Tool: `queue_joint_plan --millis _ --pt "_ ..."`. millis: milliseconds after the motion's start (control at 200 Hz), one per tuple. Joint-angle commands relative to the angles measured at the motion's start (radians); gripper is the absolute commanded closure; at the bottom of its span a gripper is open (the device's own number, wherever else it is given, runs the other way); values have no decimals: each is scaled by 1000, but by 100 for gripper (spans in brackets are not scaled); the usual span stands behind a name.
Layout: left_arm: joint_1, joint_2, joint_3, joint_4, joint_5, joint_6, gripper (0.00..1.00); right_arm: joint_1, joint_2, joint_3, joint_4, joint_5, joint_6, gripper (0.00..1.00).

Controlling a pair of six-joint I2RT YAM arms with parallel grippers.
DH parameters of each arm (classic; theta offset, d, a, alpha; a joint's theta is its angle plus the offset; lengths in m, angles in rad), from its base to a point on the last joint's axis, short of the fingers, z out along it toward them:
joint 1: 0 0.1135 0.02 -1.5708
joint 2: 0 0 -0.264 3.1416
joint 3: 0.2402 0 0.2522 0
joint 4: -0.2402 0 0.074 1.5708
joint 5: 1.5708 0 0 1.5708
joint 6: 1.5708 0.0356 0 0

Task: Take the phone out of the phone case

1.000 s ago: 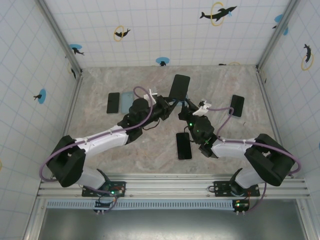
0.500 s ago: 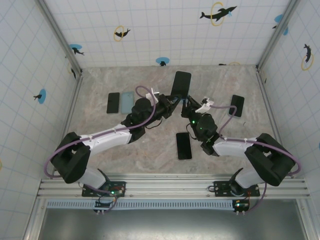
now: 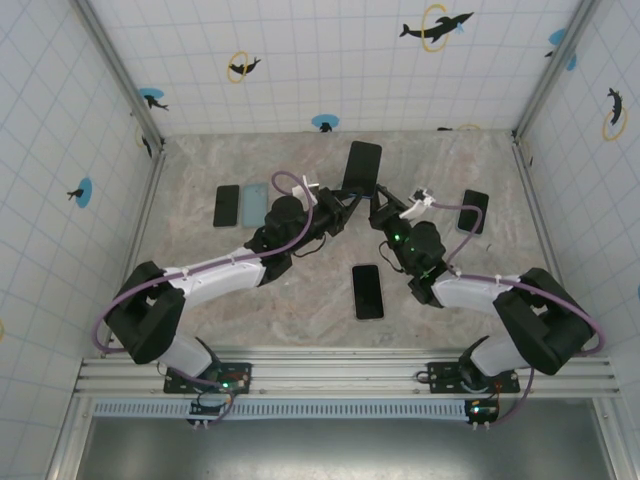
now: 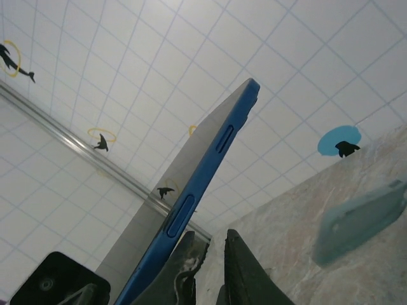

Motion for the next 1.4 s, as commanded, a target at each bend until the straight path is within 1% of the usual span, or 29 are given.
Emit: queue_joint_plan --millis 0,50,130,200,290,395,521,616,726,766,816,1021,1146,1246,1396 --pt "-6 -30 11 62 -23 29 100 -32 -13 -31 -14 -1 37 83" --pt "-5 -40 -1 61 -27 31 100 -46 -29 -37 -61 7 23 83" --pt "5 -53 -17 48 -27 35 100 -64 -52 -20 -194 7 -4 81" --pt "9 -65 -30 51 -26 36 100 -81 -62 -27 -222 1 -34 80" --pt "12 -95 -42 7 -38 59 100 -110 -70 -33 -258 -35 -59 77" --pt "30 -137 -93 -6 -45 61 100 -128 -59 5 -364 -58 -146 71" --pt "57 -190 -148 -42 -49 66 100 -149 26 112 -518 -143 -283 61" --pt "82 -226 -178 -72 -49 81 100 -161 114 184 -587 -207 -332 54" --pt "115 -261 -207 -93 -43 88 100 -160 225 288 -654 -233 -338 51" --pt "128 -271 -218 -97 -35 88 100 -158 268 327 -675 -235 -318 47" --pt "142 -281 -229 -103 -29 87 100 -148 320 382 -710 -222 -299 43" --pt "206 -305 -269 -110 8 81 100 -103 532 630 -860 -99 -230 44" --pt "246 -300 -285 -102 50 79 100 -82 651 771 -912 -46 -222 43" --pt "275 -296 -300 -92 75 78 100 -70 752 918 -1015 17 -221 43" --pt "303 -290 -303 -89 111 79 100 -56 875 1068 -1075 59 -237 44"
